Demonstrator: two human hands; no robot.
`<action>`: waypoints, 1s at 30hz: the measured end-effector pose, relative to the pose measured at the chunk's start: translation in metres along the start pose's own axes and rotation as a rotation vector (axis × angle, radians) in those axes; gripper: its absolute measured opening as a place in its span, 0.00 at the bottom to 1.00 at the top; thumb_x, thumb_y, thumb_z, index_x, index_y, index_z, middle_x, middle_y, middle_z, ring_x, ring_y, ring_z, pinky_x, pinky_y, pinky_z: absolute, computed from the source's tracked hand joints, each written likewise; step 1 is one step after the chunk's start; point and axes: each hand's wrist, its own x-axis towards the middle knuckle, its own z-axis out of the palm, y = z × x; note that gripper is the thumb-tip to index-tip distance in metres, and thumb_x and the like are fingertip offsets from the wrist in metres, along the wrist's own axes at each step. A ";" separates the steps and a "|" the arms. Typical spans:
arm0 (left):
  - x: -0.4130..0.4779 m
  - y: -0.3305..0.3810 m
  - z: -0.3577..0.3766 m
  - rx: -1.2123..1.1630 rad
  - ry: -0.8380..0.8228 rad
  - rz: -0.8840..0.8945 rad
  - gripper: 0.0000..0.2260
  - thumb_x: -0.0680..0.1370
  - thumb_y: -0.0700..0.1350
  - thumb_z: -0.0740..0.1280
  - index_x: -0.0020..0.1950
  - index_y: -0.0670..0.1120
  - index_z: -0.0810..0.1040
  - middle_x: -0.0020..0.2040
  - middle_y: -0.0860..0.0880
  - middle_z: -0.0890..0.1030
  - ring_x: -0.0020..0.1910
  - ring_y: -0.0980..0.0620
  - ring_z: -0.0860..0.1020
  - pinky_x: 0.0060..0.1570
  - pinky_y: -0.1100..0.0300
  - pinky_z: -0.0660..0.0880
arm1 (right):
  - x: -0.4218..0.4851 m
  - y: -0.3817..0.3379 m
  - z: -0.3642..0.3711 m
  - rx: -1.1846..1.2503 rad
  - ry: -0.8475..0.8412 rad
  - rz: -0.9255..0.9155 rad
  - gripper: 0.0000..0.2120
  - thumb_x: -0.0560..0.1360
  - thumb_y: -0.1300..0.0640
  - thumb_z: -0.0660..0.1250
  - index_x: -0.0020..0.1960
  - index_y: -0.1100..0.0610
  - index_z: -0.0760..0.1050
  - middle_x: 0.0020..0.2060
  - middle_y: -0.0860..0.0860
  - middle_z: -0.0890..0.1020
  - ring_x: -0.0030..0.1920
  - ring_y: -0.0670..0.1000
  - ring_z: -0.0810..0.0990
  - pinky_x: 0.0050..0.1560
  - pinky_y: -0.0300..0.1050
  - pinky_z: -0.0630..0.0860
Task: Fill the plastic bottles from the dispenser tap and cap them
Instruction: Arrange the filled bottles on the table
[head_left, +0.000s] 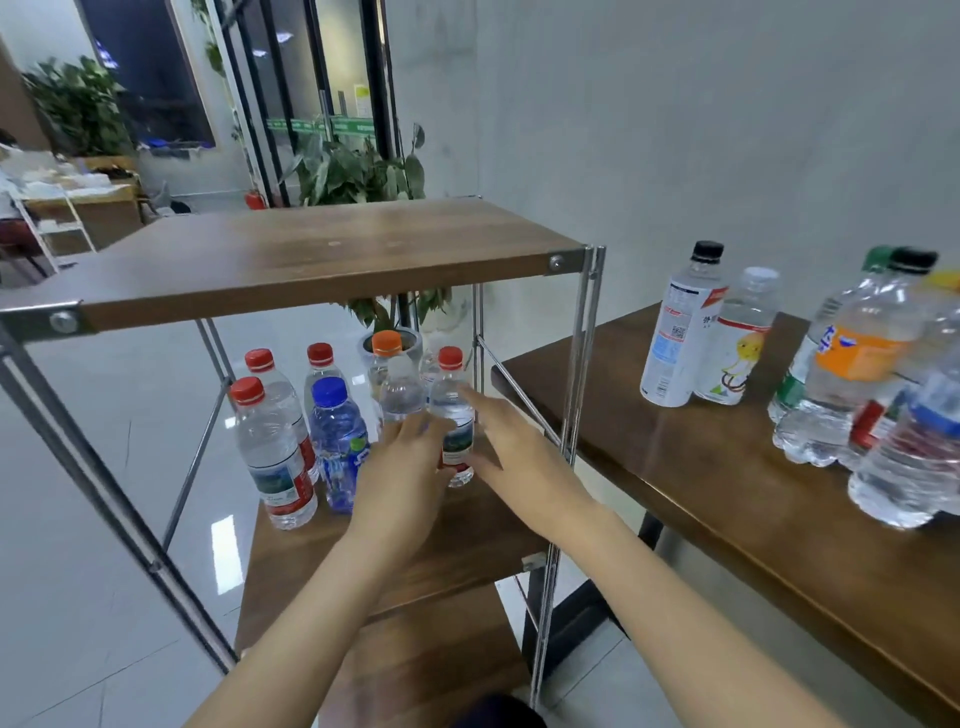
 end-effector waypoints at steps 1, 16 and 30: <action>-0.005 0.007 -0.004 -0.022 0.016 0.025 0.24 0.77 0.45 0.70 0.73 0.52 0.69 0.72 0.50 0.71 0.69 0.47 0.70 0.59 0.51 0.75 | -0.010 -0.003 -0.010 -0.026 0.022 0.004 0.32 0.79 0.59 0.67 0.76 0.40 0.58 0.71 0.45 0.70 0.66 0.49 0.74 0.64 0.47 0.73; 0.009 0.184 -0.017 -0.369 0.067 0.463 0.18 0.80 0.51 0.67 0.70 0.55 0.73 0.66 0.59 0.74 0.64 0.56 0.70 0.54 0.59 0.72 | -0.124 0.050 -0.197 -0.344 0.539 0.290 0.20 0.78 0.55 0.69 0.69 0.50 0.72 0.66 0.47 0.76 0.67 0.47 0.71 0.65 0.44 0.70; 0.122 0.338 0.013 -0.591 0.005 0.669 0.36 0.75 0.46 0.73 0.79 0.49 0.58 0.74 0.45 0.63 0.69 0.43 0.67 0.63 0.52 0.69 | -0.120 0.107 -0.266 -0.773 0.760 0.563 0.34 0.73 0.49 0.74 0.74 0.49 0.63 0.70 0.55 0.67 0.67 0.59 0.64 0.64 0.57 0.72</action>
